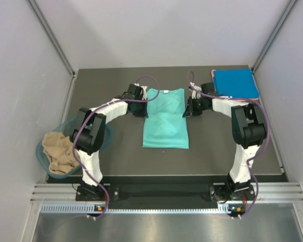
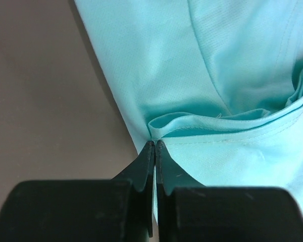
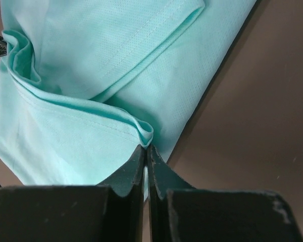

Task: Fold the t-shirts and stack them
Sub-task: Fold the tshirt

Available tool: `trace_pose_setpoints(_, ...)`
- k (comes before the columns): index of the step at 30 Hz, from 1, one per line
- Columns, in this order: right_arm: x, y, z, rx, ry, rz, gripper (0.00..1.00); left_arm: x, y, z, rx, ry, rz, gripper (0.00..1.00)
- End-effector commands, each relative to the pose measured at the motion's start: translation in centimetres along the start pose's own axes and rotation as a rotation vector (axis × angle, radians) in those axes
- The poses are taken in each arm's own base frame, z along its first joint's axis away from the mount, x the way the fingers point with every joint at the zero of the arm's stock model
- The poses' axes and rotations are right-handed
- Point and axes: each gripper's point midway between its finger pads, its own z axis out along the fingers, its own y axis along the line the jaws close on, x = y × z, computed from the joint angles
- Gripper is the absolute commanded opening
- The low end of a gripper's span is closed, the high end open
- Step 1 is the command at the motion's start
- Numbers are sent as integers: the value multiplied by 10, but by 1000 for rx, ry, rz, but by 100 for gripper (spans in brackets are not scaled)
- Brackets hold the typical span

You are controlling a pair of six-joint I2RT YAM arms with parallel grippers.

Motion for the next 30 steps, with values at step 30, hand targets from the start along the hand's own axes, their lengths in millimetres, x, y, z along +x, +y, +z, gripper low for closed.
trace_pose_setpoints(30,-45,8,-52,139,-194,34,39,-45,26,-47,-279,-59,-110,34)
